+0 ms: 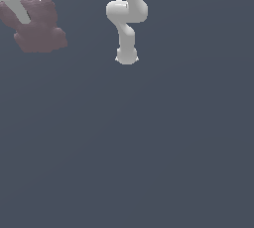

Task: Pick up the object and move it to a goal position.

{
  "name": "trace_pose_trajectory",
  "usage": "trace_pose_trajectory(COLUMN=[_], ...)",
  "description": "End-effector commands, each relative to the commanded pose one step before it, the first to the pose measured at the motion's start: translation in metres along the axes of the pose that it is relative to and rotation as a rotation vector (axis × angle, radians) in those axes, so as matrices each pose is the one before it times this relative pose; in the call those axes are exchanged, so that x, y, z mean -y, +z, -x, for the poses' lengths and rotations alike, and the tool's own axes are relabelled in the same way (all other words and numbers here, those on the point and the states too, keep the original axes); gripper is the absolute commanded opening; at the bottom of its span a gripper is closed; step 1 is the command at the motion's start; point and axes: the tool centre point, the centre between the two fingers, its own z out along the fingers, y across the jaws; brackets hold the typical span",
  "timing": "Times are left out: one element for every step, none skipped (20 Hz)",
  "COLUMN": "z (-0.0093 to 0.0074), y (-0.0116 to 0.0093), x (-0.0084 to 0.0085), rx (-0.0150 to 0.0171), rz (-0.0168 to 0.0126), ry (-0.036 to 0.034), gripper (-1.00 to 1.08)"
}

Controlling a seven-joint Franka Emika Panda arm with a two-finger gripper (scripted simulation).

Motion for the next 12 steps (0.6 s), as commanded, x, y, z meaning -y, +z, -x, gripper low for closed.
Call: trace_pose_trajectory(z=[-0.00245, -0.00078, -0.00069, -0.0006, -0.00066, -0.00044, -0.00037, -0.0003, -0.00023, -0.00016, -0.0001, -0.00003], y=[-0.00745, -0.00217, -0.00191, -0.00167, -0.00127, -0.00122, -0.00102, -0.00082, -0.00063, -0.00045, -0.00027, -0.00009], x=[0.00002, 0.00004, 0.00005, 0.00006, 0.00012, 0.00006, 0.00005, 0.00005, 0.00004, 0.00003, 0.00002, 0.00001], rx=[0.0001, 0.0, 0.0, 0.0, 0.00045, 0.0, 0.0, 0.0, 0.0, 0.0, 0.0, 0.0], rz=[0.00019, 0.0, 0.0, 0.0, 0.0, 0.0, 0.0, 0.0, 0.0, 0.0, 0.0, 0.0], ry=[-0.00043, 0.0, 0.0, 0.0, -0.00018, 0.0, 0.0, 0.0, 0.0, 0.0, 0.0, 0.0], gripper=[-1.0, -1.0, -1.0, -1.0, -1.0, -1.0, -1.0, -1.0, -1.0, -1.0, -1.0, -1.0])
